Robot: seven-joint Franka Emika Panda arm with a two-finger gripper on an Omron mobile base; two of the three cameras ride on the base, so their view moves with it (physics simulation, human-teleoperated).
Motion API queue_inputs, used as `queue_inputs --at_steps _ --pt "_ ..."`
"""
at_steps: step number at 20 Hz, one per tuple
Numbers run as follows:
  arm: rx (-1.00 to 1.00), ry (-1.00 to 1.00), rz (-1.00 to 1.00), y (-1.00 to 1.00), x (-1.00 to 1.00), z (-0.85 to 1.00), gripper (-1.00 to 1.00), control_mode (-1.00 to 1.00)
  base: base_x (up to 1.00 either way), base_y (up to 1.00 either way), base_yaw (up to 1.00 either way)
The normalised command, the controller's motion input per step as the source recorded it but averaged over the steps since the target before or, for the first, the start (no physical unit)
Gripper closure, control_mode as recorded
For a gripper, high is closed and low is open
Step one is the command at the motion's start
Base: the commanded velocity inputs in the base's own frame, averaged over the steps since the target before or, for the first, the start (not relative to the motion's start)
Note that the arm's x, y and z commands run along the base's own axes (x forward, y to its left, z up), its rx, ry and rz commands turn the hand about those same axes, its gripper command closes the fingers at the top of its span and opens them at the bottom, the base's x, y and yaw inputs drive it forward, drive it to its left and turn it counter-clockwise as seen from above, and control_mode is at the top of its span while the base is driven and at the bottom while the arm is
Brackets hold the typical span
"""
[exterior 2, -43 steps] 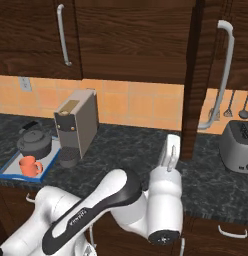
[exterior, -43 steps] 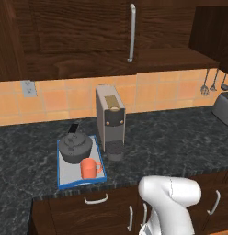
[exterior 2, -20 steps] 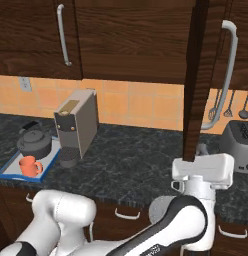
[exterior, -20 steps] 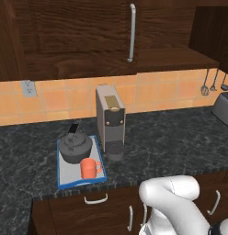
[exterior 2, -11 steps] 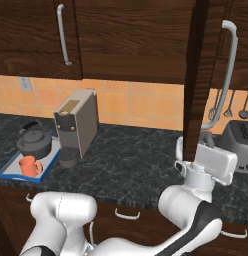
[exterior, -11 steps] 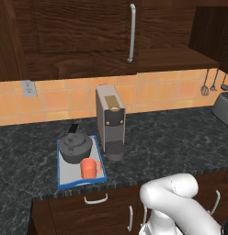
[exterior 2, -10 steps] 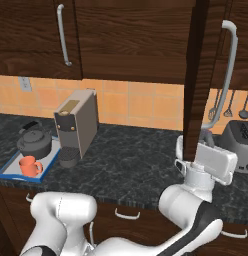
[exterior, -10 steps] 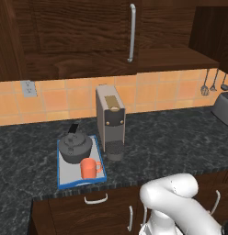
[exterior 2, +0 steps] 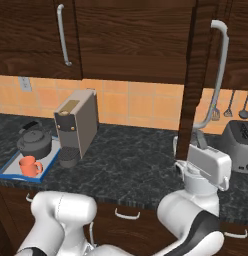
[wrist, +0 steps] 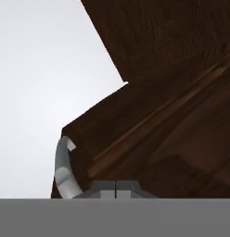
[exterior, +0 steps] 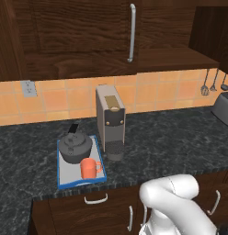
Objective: Pick the kettle from the counter and place it on the tray. Then pick the mug from the cabinet and place it on the tray. Then close the cabinet doors.
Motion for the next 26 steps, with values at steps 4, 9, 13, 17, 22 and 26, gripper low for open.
queue_inputs --at_steps 4,9,13,17,22,26 --pt "-0.17 0.00 -0.12 0.92 -0.38 0.37 1.00 -1.00 0.00 0.00 0.00" --pt "-0.01 0.05 -0.17 0.59 0.00 0.86 1.00 -1.00 0.00 0.00 0.00" --pt "-0.03 0.21 -0.13 0.79 0.04 0.53 1.00 -1.00 0.00 0.00 0.00" --pt "-0.11 0.31 -0.04 0.96 0.04 0.39 1.00 -1.00 0.00 0.00 0.00" --pt "-0.03 0.29 0.00 0.80 0.48 0.06 1.00 -1.00 0.00 0.00 0.00" --pt "0.00 0.26 0.00 0.68 0.60 0.01 1.00 -1.00 0.00 0.00 0.00"
